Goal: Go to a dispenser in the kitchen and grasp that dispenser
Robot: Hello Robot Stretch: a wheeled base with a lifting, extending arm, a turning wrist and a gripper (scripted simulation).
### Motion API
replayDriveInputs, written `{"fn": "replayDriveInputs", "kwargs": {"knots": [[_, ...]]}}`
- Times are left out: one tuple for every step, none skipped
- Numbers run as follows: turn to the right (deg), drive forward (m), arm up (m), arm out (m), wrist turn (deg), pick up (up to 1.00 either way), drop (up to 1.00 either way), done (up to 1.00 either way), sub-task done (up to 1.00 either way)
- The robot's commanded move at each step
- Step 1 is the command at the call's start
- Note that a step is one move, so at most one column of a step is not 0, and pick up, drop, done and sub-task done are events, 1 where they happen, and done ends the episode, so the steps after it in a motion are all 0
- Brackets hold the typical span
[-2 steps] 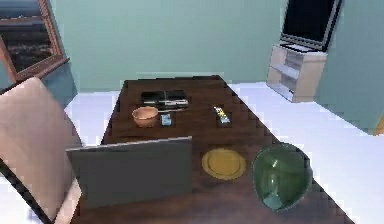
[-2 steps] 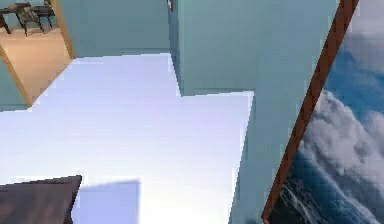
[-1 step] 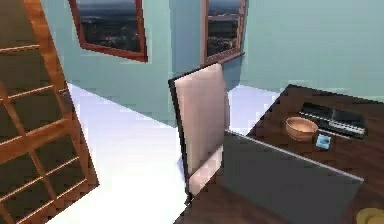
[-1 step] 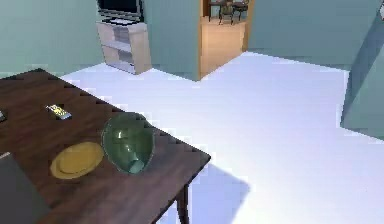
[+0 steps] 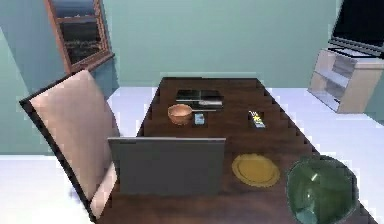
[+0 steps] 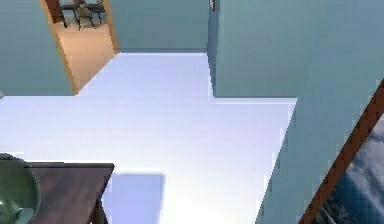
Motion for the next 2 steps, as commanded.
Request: {"fn": "replayDriveInputs", "kwargs": {"knots": [[45.0, 0.00, 0.00, 0.00, 0.0, 0.00, 0.00, 0.00, 0.00], [39.0, 0.00, 0.00, 0.00, 0.0, 0.00, 0.00, 0.00, 0.00]]}}
